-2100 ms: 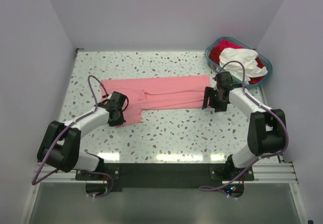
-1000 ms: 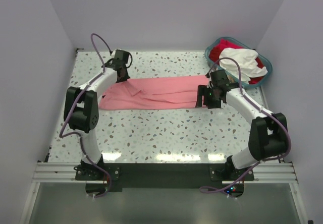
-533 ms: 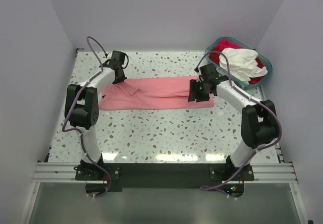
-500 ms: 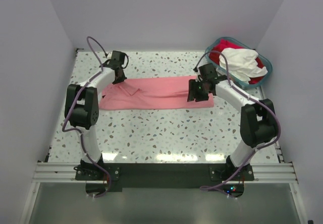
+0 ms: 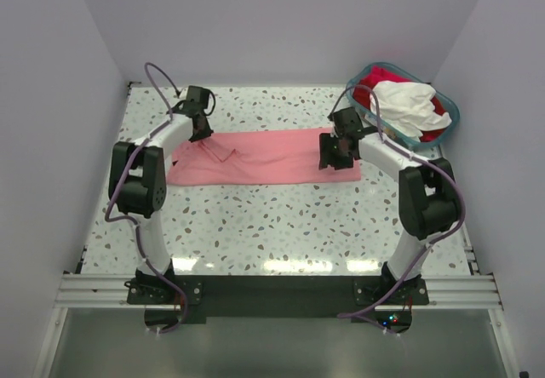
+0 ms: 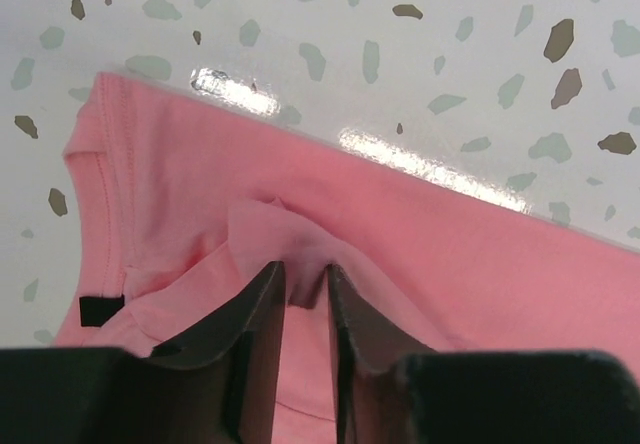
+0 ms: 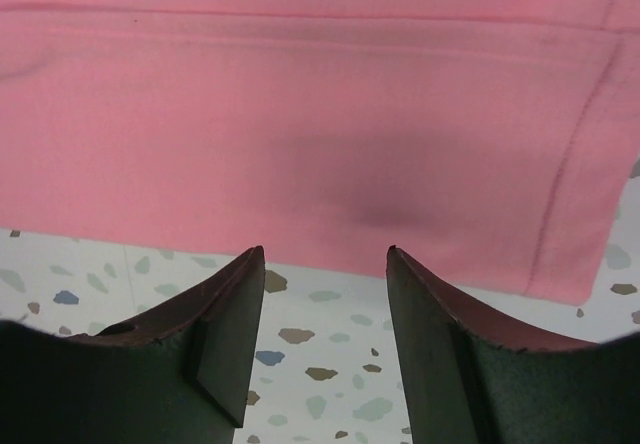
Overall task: Fold and stack the t-shirts
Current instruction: Fold the tshirt
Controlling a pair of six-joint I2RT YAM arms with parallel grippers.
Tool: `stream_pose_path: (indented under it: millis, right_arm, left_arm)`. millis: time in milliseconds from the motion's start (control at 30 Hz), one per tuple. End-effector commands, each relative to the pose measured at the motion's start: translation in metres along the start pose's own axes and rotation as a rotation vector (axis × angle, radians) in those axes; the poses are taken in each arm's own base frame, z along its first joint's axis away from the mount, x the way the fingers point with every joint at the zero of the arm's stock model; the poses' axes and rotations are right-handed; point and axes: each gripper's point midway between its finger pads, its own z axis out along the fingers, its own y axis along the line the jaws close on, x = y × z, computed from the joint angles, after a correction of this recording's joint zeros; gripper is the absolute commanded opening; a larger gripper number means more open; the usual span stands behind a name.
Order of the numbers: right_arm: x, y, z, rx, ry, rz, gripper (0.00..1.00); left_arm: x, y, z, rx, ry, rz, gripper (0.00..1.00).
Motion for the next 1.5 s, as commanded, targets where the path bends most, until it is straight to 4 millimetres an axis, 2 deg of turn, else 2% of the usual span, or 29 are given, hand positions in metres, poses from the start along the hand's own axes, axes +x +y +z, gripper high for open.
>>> stream_pose_path:
  millis: [0,33,67,100,133,167,200,233,267,300,333,367,400,433,500,533,667,867,1000,1100,1133,1200,1233,1300,1333,1400,1467]
  right_arm:
    - [-0.031,-0.014,-0.014,0.037,-0.112,0.057,0.56]
    - [-0.029,-0.023,-0.013,0.043,-0.108,0.083,0.56]
    - [-0.027,-0.028,-0.013,0.049,-0.106,0.112,0.56]
    - [-0.028,-0.032,-0.016,0.050,-0.117,0.133,0.57]
    - [-0.025,-0.037,-0.015,0.029,-0.112,0.164,0.57]
    - [-0.024,-0.040,-0.015,0.024,-0.117,0.189,0.57]
    - [-0.023,-0.042,-0.015,0.015,-0.119,0.223,0.57]
    - [-0.021,-0.049,-0.015,0.016,-0.126,0.251,0.57]
    - [-0.020,-0.050,-0.015,0.008,-0.126,0.274,0.57]
    - [-0.020,-0.052,-0.015,0.008,-0.130,0.284,0.57]
    - [-0.016,-0.055,-0.014,0.010,-0.128,0.294,0.57]
    - [-0.016,-0.055,-0.014,0.010,-0.128,0.302,0.57]
    - [-0.017,-0.056,-0.014,0.007,-0.137,0.310,0.57]
    - [-0.014,-0.057,-0.014,0.006,-0.136,0.317,0.57]
    - [-0.015,-0.056,-0.013,-0.001,-0.144,0.325,0.57]
    - [-0.013,-0.057,-0.012,-0.001,-0.141,0.328,0.57]
    - [-0.013,-0.057,-0.007,-0.009,-0.131,0.339,0.57]
    - [-0.012,-0.063,-0.003,-0.010,-0.133,0.368,0.57]
    - [-0.007,-0.072,-0.001,-0.003,-0.131,0.392,0.57]
    - [-0.003,-0.077,0.003,-0.007,-0.128,0.422,0.57]
    - [0.005,-0.083,0.006,0.004,-0.112,0.440,0.57]
    - [0.011,-0.088,0.009,0.012,-0.099,0.462,0.57]
    - [0.018,-0.095,0.011,0.025,-0.086,0.481,0.57]
    - [0.028,-0.102,0.013,0.042,-0.064,0.511,0.57]
    - [0.034,-0.105,0.014,0.050,-0.050,0.524,0.57]
    - [0.044,-0.118,0.013,0.075,-0.024,0.565,0.57]
    - [0.051,-0.127,0.010,0.096,-0.012,0.578,0.57]
  left_arm:
    - [-0.032,0.006,-0.021,0.040,-0.087,-0.086,0.31]
    - [-0.025,0.012,-0.022,0.032,-0.078,-0.095,0.36]
    - [-0.032,0.018,-0.032,0.044,-0.096,-0.117,0.46]
    - [-0.032,0.023,-0.036,0.049,-0.096,-0.127,0.52]
    - [-0.020,0.032,-0.036,0.038,-0.073,-0.133,0.56]
    - [-0.026,0.040,-0.047,0.049,-0.092,-0.158,0.65]
    - [-0.023,0.046,-0.050,0.049,-0.090,-0.171,0.68]
    - [-0.006,0.057,-0.049,0.032,-0.064,-0.172,0.70]
    - [-0.011,0.068,-0.059,0.033,-0.086,-0.199,0.72]
    - [-0.006,0.075,-0.061,0.026,-0.084,-0.210,0.73]
    - [0.012,0.087,-0.059,0.004,-0.055,-0.217,0.73]
    - [0.010,0.098,-0.067,-0.001,-0.072,-0.241,0.73]
    - [0.017,0.103,-0.068,-0.011,-0.066,-0.245,0.73]
    - [0.034,0.118,-0.064,-0.041,-0.041,-0.258,0.74]
    - [0.043,0.133,-0.066,-0.063,-0.036,-0.281,0.74]
    - [0.055,0.141,-0.064,-0.078,-0.015,-0.293,0.74]
    - [0.074,0.148,-0.054,-0.077,0.024,-0.320,0.73]
    - [0.074,0.138,-0.040,-0.042,0.052,-0.328,0.71]
    - [0.075,0.136,-0.036,-0.036,0.050,-0.340,0.65]
    - [0.082,0.135,-0.032,-0.033,0.076,-0.345,0.53]
    - [0.089,0.138,-0.030,-0.041,0.093,-0.349,0.45]
    - [0.098,0.143,-0.030,-0.048,0.113,-0.363,0.35]
    - [0.106,0.151,-0.030,-0.062,0.129,-0.390,0.23]
    - [0.116,0.158,-0.032,-0.059,0.151,-0.425,0.13]
    - [0.125,0.168,-0.035,-0.071,0.159,-0.453,0.06]
    - [0.142,0.176,-0.038,-0.082,0.191,-0.473,0.02]
    - [0.149,0.182,-0.045,-0.085,0.201,-0.493,0.01]
